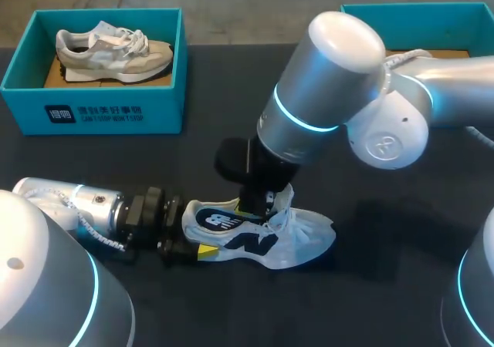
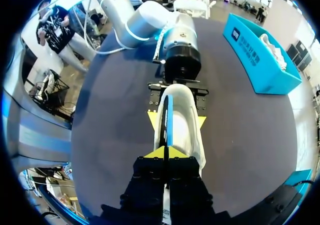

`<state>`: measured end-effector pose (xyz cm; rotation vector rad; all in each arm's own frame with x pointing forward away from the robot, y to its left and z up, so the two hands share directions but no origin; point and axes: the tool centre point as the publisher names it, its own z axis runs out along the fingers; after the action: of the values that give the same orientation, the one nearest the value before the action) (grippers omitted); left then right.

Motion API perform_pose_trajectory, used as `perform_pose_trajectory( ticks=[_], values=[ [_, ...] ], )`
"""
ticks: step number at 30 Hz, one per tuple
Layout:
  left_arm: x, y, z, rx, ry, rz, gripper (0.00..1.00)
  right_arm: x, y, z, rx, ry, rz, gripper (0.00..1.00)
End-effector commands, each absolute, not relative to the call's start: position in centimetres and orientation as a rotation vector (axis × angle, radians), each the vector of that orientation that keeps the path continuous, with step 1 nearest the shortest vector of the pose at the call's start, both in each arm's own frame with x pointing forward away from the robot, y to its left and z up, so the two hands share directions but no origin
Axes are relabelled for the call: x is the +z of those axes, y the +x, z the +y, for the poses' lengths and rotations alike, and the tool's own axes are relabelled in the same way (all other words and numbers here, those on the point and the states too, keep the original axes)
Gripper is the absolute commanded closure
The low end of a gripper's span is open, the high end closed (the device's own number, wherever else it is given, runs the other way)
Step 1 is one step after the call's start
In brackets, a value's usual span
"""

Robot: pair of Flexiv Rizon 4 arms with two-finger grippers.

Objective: Take the shoe out of the shoebox, open the shoe tongue, remove and reinsert the insole, then place the shoe into the shoebox

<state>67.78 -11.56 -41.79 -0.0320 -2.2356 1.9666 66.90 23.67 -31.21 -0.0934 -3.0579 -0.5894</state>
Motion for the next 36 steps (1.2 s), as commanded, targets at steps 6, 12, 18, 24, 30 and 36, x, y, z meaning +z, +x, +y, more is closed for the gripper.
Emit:
perform_pose_trajectory(
  ticks=[6,12,18,24,30,36],
  values=[
    [-42.0,67.8,-11.5,1.967,-0.028,-2.237,1.00,-29.8,66.9,23.7,-0.596,-0.067,-3.043,1.00],
    [-42.0,67.8,-11.5,1.967,-0.028,-2.237,1.00,-28.2,67.2,23.4,-0.568,-0.064,-3.044,1.00],
    [-42.0,67.8,-11.5,1.967,-0.028,-2.237,1.00,-27.3,67.5,23.6,-0.561,-0.053,-3.054,0.77],
    [-42.0,67.8,-11.5,1.967,-0.028,-2.237,1.00,-26.7,67.4,23.9,-0.554,-0.050,-3.051,0.02],
    [-42.0,67.8,-11.5,1.967,-0.028,-2.237,1.00,-27.6,67.2,24.6,-0.573,-0.058,-3.027,0.10],
    [-42.0,67.8,-11.5,1.967,-0.028,-2.237,1.00,-28.3,66.9,25.3,-0.554,-0.091,-3.035,0.17]
  ],
)
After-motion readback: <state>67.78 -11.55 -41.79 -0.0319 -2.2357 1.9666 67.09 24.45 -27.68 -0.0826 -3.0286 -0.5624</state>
